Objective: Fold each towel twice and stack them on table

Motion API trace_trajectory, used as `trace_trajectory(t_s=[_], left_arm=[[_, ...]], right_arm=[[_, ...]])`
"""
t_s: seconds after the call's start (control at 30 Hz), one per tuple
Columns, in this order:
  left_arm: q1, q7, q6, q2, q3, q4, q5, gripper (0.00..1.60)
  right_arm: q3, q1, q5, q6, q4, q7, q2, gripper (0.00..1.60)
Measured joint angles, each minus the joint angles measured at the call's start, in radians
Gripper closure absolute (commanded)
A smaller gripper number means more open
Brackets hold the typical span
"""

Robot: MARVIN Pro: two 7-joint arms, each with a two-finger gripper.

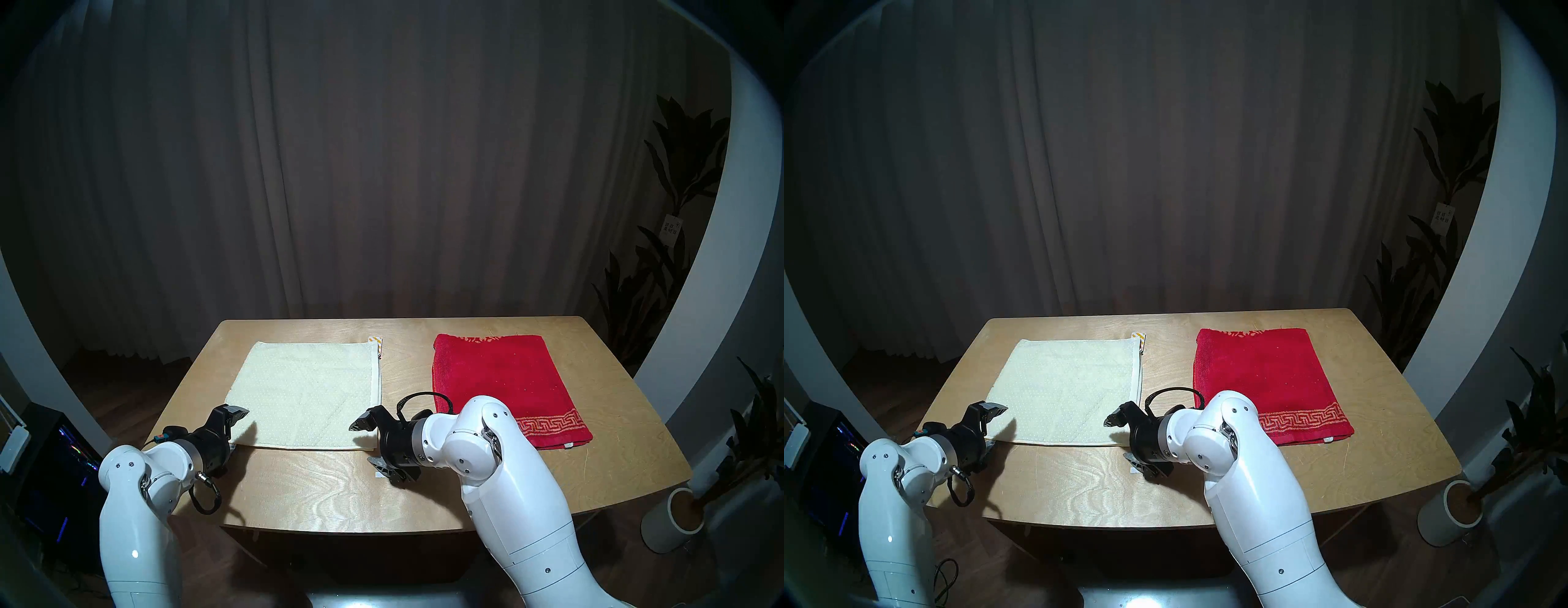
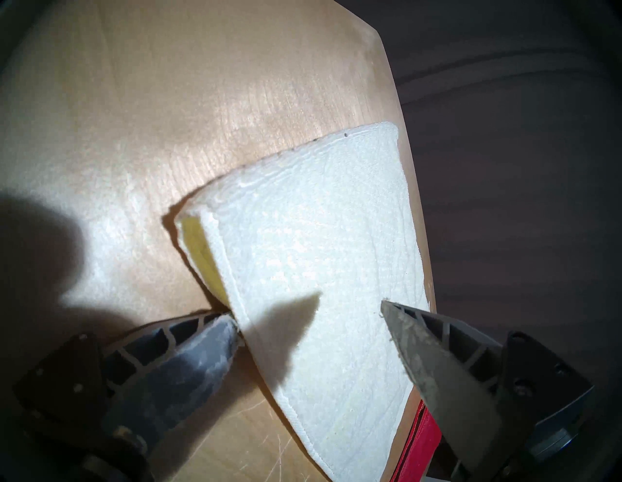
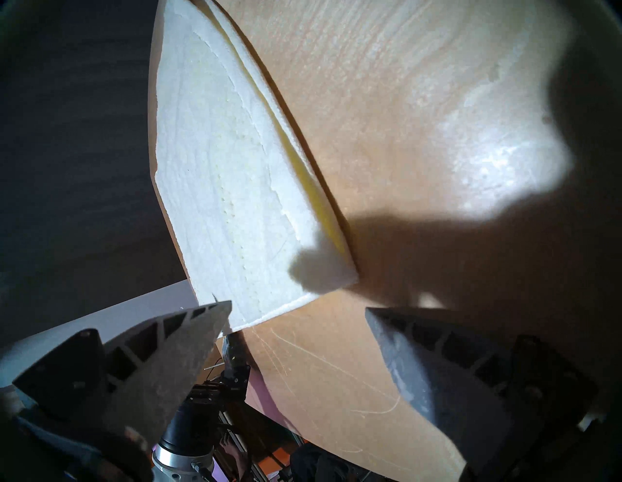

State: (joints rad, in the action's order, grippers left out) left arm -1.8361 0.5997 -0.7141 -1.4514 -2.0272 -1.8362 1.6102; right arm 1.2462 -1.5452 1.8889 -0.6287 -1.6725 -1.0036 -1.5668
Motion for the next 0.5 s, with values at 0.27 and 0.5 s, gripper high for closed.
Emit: trace_trajectory(t_s=[0.27,0.5], left_arm=[[0.019,-0.003,-0.008,0.014,0.001,0.023,0.000,0.00],[0.026,-0.009,-0.012,0.023,0.002,0.038,0.003,0.00]], right_arm=[[-0.035,0.039,-0.015,0.009,0.049,0.029,-0.006,0.09],[-0.065,0.062,-0.043,0.024,0.104,0.065,-0.011,0.53]])
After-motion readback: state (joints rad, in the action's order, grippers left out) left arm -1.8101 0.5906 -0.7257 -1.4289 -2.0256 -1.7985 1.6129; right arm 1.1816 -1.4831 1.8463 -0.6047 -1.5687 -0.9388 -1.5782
